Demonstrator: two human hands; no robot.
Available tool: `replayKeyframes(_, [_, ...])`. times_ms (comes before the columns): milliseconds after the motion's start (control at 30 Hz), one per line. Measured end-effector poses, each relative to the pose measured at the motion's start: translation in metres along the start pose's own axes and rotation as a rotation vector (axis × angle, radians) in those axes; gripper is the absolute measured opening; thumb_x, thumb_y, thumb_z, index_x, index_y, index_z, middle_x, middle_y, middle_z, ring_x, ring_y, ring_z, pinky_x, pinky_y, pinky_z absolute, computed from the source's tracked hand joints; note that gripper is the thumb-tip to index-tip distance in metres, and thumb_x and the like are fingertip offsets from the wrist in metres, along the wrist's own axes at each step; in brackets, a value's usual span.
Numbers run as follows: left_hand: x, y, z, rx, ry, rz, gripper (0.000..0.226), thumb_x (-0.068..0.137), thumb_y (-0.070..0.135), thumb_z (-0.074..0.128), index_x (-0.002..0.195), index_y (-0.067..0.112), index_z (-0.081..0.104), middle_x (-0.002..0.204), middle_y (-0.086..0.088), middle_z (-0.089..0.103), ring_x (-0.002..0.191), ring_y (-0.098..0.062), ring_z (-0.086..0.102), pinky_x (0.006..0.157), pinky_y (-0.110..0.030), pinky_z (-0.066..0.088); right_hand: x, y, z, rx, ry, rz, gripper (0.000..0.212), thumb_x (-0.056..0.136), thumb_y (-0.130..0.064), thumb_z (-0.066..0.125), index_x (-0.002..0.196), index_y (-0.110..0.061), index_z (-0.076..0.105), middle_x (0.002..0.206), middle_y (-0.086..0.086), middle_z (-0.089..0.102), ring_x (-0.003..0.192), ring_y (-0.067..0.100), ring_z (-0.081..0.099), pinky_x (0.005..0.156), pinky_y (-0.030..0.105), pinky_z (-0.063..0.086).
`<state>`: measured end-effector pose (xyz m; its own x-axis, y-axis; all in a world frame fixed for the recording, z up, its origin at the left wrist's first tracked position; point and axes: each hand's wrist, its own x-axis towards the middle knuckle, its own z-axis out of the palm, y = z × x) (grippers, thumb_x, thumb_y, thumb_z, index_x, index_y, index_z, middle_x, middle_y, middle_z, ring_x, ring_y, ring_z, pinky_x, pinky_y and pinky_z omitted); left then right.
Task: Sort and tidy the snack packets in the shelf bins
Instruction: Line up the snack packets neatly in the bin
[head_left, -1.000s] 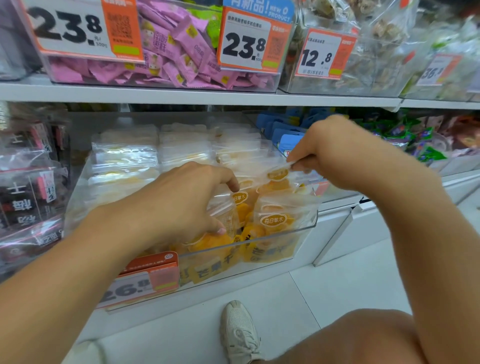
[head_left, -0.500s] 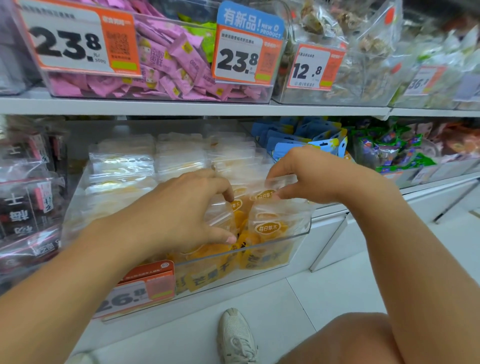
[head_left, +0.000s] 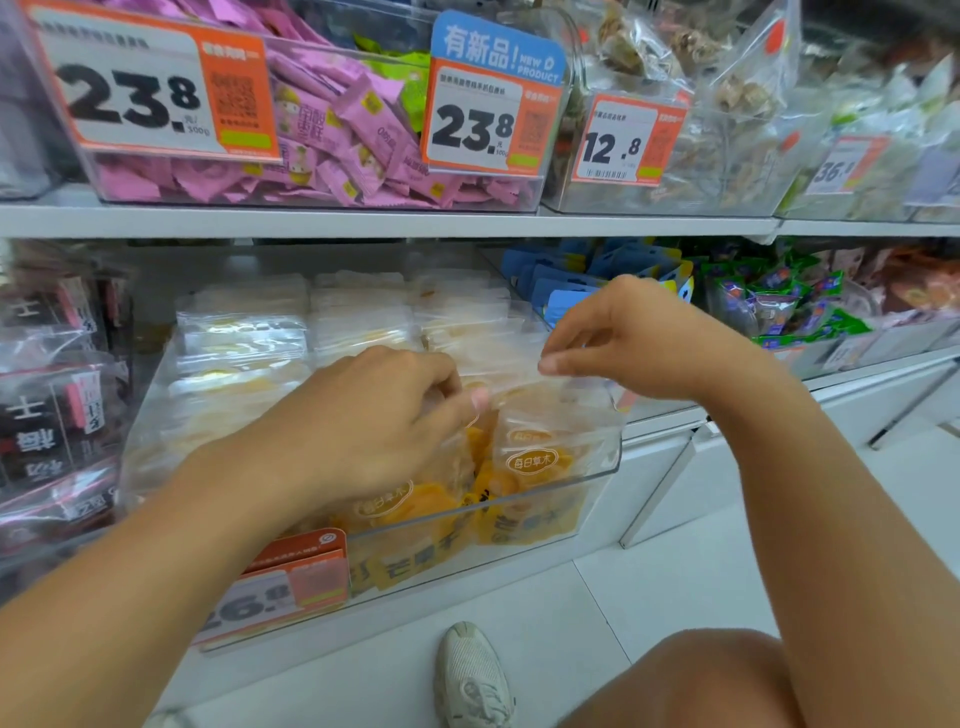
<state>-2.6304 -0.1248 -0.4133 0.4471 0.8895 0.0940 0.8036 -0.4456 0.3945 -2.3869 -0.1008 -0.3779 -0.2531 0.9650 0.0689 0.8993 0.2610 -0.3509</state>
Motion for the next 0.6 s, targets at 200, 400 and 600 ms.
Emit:
replayKeyframes(200, [0.024, 0.006, 0.007, -0.038, 0.182, -0.113, 0.010, 0.082, 0.026, 0.066, 0.087, 0.034, 0.063, 0.082, 0.011, 0.064, 0.083, -0.016, 0.061, 0.072, -0.035, 0.053, 0.011, 0.002, 0.010, -0.066, 0.057, 0.024, 0.015, 0.082, -0.041, 0.077, 0.086, -0.026, 0.079, 0.082, -0.012, 0.064, 0.080, 0.007, 0.061, 0.056, 0.013, 0.042])
replayKeyframes(400, [0.044, 0.015, 0.015, 0.182, 0.131, -0.212, 0.010, 0.077, 0.017, 0.071, 0.074, 0.025, 0.076, 0.082, 0.003, 0.070, 0.076, -0.021, 0.065, 0.068, -0.036, 0.058, 0.012, 0.000, 0.008, -0.181, -0.107, 0.067, 0.020, 0.089, -0.042, 0.070, 0.103, -0.029, 0.078, 0.094, -0.010, 0.059, 0.091, 0.010, 0.057, 0.071, 0.022, 0.045])
replayKeyframes(600, [0.047, 0.017, 0.016, 0.050, 0.150, -0.124, 0.005, 0.085, 0.024, 0.077, 0.086, 0.028, 0.081, 0.086, 0.008, 0.074, 0.088, -0.016, 0.064, 0.074, -0.029, 0.047, 0.008, 0.002, 0.020, -0.260, -0.029, -0.058, 0.016, 0.091, -0.035, 0.069, 0.103, -0.028, 0.076, 0.108, -0.005, 0.042, 0.111, 0.019, 0.040, 0.100, 0.037, 0.038])
